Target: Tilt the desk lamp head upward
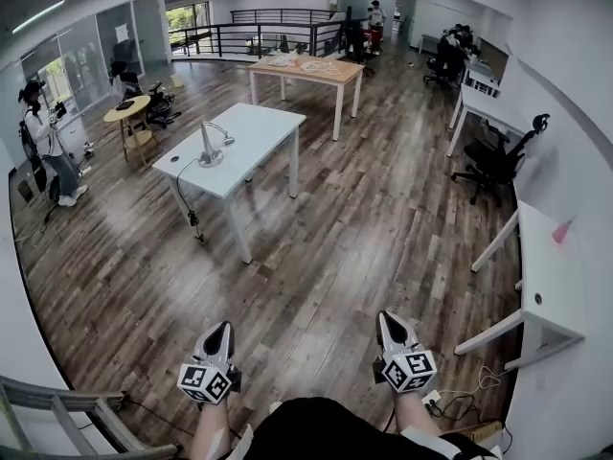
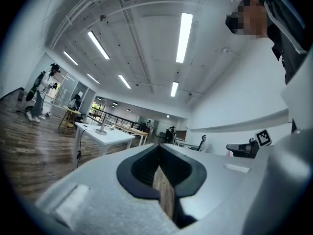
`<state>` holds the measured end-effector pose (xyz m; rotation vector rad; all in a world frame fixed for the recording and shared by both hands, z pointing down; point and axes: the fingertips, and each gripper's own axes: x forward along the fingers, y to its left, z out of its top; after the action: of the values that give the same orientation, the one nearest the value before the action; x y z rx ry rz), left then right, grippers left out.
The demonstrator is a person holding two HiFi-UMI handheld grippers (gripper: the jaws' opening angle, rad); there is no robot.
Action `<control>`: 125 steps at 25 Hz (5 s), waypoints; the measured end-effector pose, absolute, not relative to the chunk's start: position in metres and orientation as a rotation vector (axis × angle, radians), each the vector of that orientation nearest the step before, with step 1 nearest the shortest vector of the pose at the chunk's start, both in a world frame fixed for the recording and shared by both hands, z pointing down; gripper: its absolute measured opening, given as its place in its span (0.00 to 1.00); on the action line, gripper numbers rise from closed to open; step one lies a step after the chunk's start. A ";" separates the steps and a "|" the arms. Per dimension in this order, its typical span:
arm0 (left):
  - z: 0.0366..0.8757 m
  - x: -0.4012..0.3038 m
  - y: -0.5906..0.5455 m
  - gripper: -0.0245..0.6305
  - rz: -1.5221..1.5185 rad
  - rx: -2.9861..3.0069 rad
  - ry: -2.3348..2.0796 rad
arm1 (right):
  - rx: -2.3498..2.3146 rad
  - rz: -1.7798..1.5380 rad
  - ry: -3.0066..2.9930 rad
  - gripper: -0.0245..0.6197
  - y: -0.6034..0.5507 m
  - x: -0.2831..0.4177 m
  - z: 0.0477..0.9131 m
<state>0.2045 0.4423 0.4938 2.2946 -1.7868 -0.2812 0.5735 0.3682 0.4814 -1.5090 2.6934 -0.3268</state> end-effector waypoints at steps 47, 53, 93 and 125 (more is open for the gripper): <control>0.494 0.035 0.445 0.04 -0.331 1.907 -2.296 | -0.861 -0.377 2.933 0.04 0.192 0.310 0.489; 0.494 0.045 0.391 0.04 -0.345 1.918 -2.301 | -0.899 -0.401 2.925 0.04 0.143 0.333 0.496; 0.506 -0.162 0.228 0.04 -0.334 2.002 -2.215 | -1.004 -0.390 2.897 0.04 0.004 0.144 0.496; 0.522 -0.251 0.116 0.04 -0.308 1.916 -2.264 | -0.926 -0.419 2.936 0.04 -0.139 0.035 0.508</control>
<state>-0.2510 0.1158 0.5217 1.9159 -2.2637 -0.3081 0.0353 -0.1395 0.5079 -0.9263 2.9363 -0.4189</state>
